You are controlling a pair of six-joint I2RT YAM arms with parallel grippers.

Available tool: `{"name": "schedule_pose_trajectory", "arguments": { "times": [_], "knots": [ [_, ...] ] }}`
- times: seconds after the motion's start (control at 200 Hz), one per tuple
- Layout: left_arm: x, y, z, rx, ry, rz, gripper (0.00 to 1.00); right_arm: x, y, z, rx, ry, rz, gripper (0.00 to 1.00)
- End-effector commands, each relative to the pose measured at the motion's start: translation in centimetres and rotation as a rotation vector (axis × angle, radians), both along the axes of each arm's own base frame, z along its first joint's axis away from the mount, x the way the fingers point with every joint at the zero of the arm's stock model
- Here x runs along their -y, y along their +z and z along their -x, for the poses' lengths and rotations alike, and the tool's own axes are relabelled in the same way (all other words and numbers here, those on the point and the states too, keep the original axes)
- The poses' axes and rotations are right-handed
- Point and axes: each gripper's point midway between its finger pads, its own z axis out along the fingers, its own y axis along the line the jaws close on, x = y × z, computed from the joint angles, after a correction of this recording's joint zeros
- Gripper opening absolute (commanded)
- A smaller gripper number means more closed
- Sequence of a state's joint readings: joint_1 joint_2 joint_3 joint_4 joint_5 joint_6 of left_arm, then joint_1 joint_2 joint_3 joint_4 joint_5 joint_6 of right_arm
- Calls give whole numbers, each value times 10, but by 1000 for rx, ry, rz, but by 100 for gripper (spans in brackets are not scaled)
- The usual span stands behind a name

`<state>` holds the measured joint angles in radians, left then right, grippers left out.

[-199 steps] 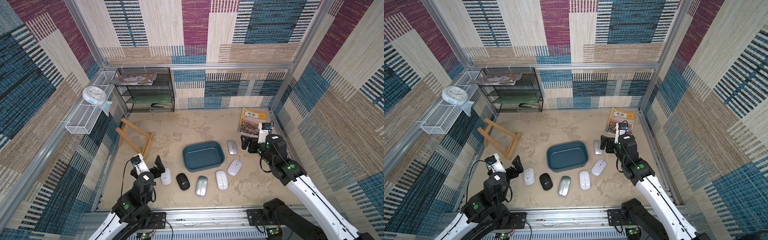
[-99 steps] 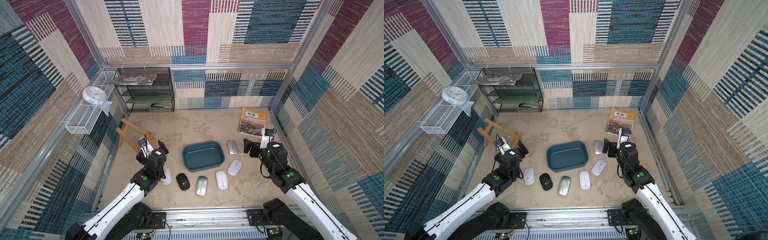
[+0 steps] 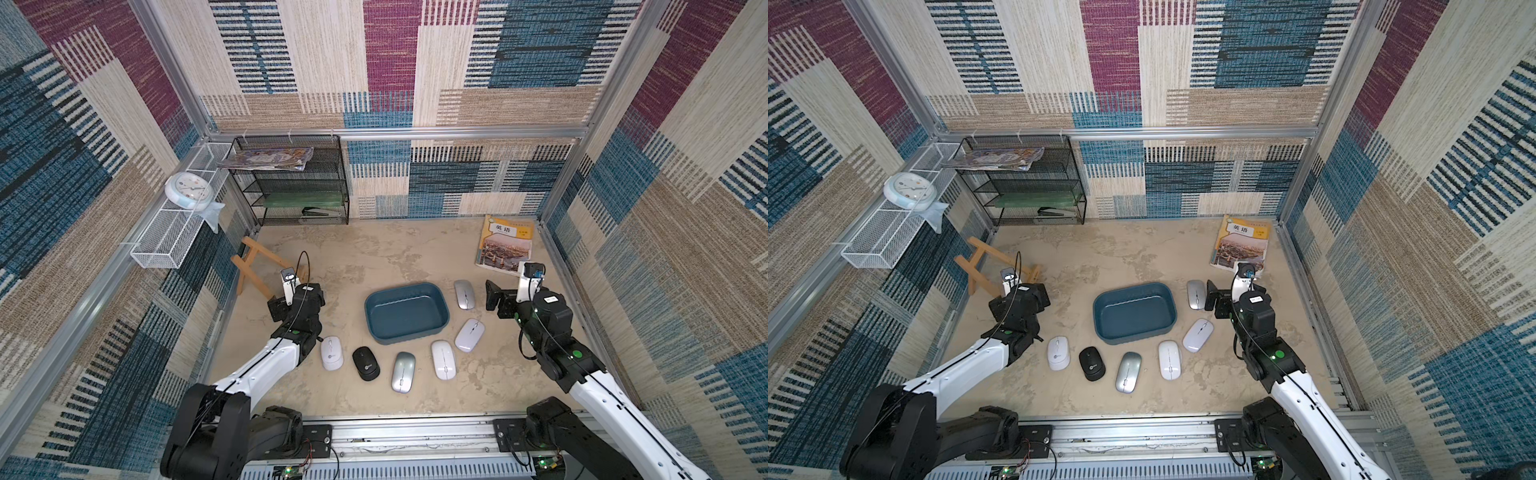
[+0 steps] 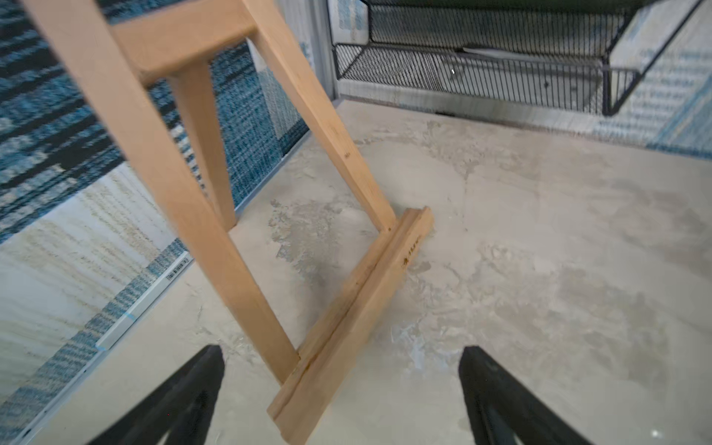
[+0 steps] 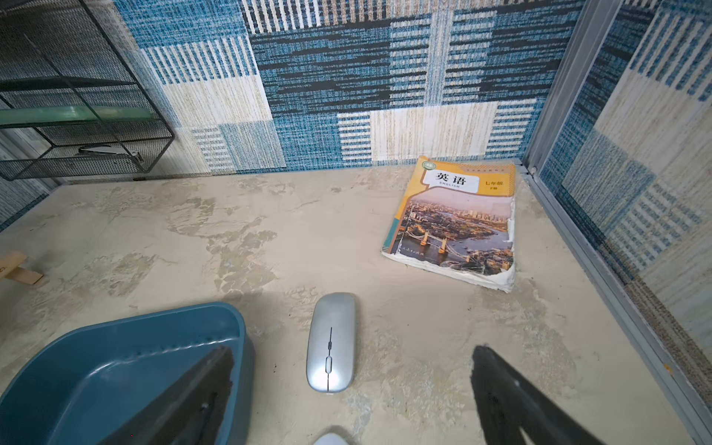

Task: Take out the mouse from the storage box
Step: Reset both arms

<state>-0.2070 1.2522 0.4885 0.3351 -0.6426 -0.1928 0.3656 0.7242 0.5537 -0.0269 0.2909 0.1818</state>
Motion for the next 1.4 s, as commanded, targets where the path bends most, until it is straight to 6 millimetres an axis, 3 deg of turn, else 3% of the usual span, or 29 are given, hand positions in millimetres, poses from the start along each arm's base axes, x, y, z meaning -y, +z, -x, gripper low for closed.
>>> {"name": "schedule_pose_trajectory", "arguments": {
  "times": [0.0,0.13,0.275,0.401,0.566,0.751,0.926,1.142,1.397],
  "knots": [
    [11,11,-20,48,-122,-88,99,7,10,-7,54,-46,39,99],
    [24,4,-26,111,-247,-120,99,16,7,-12,64,-100,64,100],
    [39,-20,-31,83,-376,-80,99,27,-1,-12,99,-160,85,99],
    [28,-25,-25,114,-369,-20,99,37,-14,-13,102,-219,107,100],
    [19,-40,-35,92,-370,50,99,44,-25,-20,136,-275,147,100],
    [20,-42,-40,61,-383,70,99,53,-46,-29,124,-333,238,99],
    [7,-43,-43,52,-310,84,99,72,-65,-31,133,-389,231,99],
    [7,-43,-42,55,-310,85,99,87,-78,-35,141,-383,183,99],
    [7,-43,-42,55,-311,85,99,87,-85,-40,173,-333,184,99]
  ]
}}
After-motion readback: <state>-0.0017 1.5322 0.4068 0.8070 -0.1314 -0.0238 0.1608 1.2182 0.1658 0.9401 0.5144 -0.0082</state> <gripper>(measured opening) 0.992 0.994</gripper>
